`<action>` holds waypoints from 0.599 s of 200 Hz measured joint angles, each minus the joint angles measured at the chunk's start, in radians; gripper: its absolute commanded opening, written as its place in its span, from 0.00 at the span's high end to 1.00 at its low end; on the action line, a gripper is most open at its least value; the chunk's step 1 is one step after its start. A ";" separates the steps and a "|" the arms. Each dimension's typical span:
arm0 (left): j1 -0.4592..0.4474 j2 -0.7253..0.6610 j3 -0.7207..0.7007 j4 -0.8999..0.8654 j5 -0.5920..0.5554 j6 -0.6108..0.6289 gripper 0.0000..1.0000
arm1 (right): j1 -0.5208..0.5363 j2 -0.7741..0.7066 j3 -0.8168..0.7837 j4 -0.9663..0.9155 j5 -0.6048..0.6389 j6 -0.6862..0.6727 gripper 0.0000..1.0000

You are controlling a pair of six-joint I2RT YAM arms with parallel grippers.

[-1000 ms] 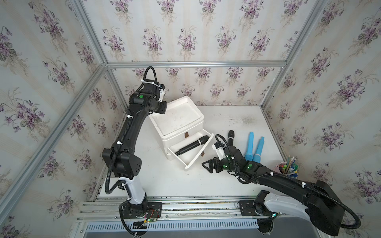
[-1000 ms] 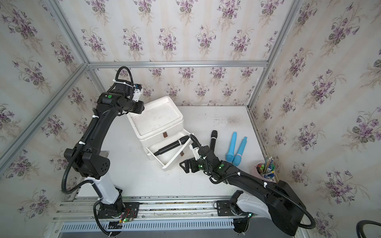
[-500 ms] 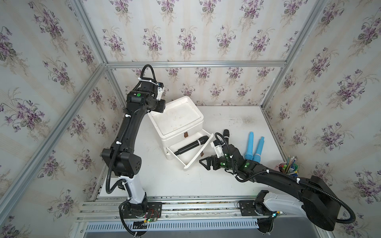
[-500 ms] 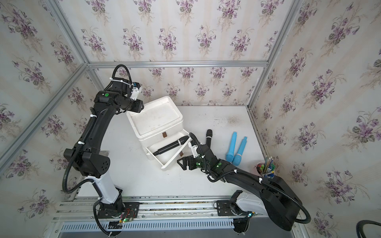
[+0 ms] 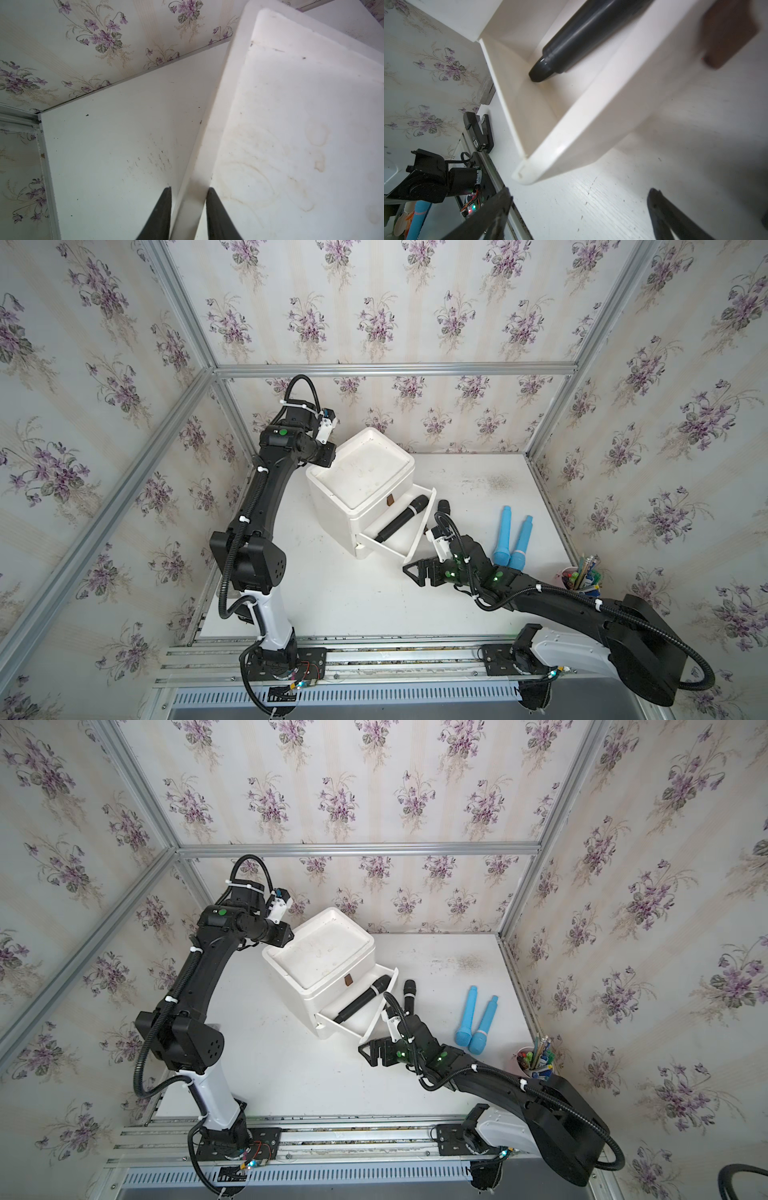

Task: Take the microphone out of the drawer
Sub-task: Adjust the storage box at the center of the board.

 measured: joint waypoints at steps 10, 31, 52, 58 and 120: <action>-0.003 -0.025 -0.042 0.008 -0.003 -0.014 0.73 | -0.005 0.011 0.010 0.000 0.000 0.002 0.00; -0.005 -0.080 -0.142 -0.026 -0.016 -0.053 0.73 | -0.047 0.026 -0.001 0.051 -0.025 0.018 0.00; -0.026 -0.133 -0.200 -0.031 -0.057 -0.062 0.72 | -0.103 0.032 -0.033 0.104 -0.062 0.035 0.00; -0.035 -0.141 -0.208 -0.033 -0.064 -0.064 0.72 | -0.109 0.034 -0.032 0.110 -0.067 0.039 0.00; -0.063 -0.143 -0.205 -0.055 -0.091 -0.102 0.90 | -0.314 0.008 -0.029 0.127 -0.140 0.055 0.00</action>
